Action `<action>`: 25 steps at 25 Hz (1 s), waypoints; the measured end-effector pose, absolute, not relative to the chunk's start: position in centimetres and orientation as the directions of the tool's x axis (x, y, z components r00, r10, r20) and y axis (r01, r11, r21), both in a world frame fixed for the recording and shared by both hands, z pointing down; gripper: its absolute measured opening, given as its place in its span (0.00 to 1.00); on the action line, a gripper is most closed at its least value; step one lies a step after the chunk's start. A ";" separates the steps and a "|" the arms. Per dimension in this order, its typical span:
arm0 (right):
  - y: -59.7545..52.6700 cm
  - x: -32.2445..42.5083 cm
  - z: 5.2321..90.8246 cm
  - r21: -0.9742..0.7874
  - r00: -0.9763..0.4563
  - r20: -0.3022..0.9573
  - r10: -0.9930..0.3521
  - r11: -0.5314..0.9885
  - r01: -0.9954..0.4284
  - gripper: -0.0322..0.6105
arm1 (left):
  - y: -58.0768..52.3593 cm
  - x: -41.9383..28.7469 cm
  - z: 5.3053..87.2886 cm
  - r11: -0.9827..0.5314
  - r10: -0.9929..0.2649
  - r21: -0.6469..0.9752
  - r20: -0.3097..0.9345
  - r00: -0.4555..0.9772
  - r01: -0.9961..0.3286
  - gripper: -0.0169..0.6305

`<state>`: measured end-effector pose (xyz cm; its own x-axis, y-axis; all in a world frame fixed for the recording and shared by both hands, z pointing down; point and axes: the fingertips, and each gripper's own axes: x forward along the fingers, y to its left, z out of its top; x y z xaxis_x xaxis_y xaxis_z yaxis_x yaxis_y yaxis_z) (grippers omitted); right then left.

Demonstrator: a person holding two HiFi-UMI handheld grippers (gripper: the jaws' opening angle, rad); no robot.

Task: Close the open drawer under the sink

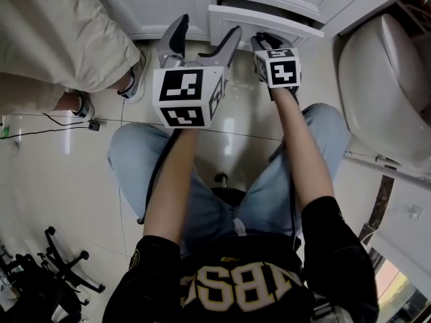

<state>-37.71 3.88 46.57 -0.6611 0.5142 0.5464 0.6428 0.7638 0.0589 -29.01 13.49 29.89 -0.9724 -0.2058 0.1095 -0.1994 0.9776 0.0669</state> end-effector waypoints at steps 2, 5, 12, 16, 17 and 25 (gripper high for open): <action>3.8 -39.4 46.4 0.079 -0.679 0.533 0.505 0.770 0.634 0.23 | 13.7 -29.9 30.2 0.978 -0.200 0.089 0.114 -0.973 -0.190 0.65; 3.6 -41.1 46.6 0.050 -0.687 0.529 0.497 0.790 0.611 0.23 | 14.0 -30.6 30.7 0.978 -0.192 0.100 0.121 -0.974 -0.181 0.65; 4.5 -41.3 46.5 0.083 -0.687 0.530 0.497 0.777 0.625 0.24 | 14.3 -30.7 31.2 0.977 -0.212 0.058 0.137 -0.968 -0.206 0.65; 4.4 -41.2 46.3 -0.012 -0.672 0.487 0.558 0.773 0.634 0.27 | 14.5 -30.8 30.9 0.976 -0.217 0.045 0.132 -0.967 -0.213 0.65; 4.3 -41.0 46.0 -0.086 -0.658 0.465 0.592 0.771 0.631 0.33 | 14.5 -30.8 30.7 0.976 -0.218 0.044 0.128 -0.968 -0.214 0.65; 1.7 -38.3 38.9 -0.110 -0.723 0.307 0.618 0.778 0.618 0.37 | 13.7 -30.2 30.1 0.971 -0.240 0.006 0.117 -0.964 -0.241 0.65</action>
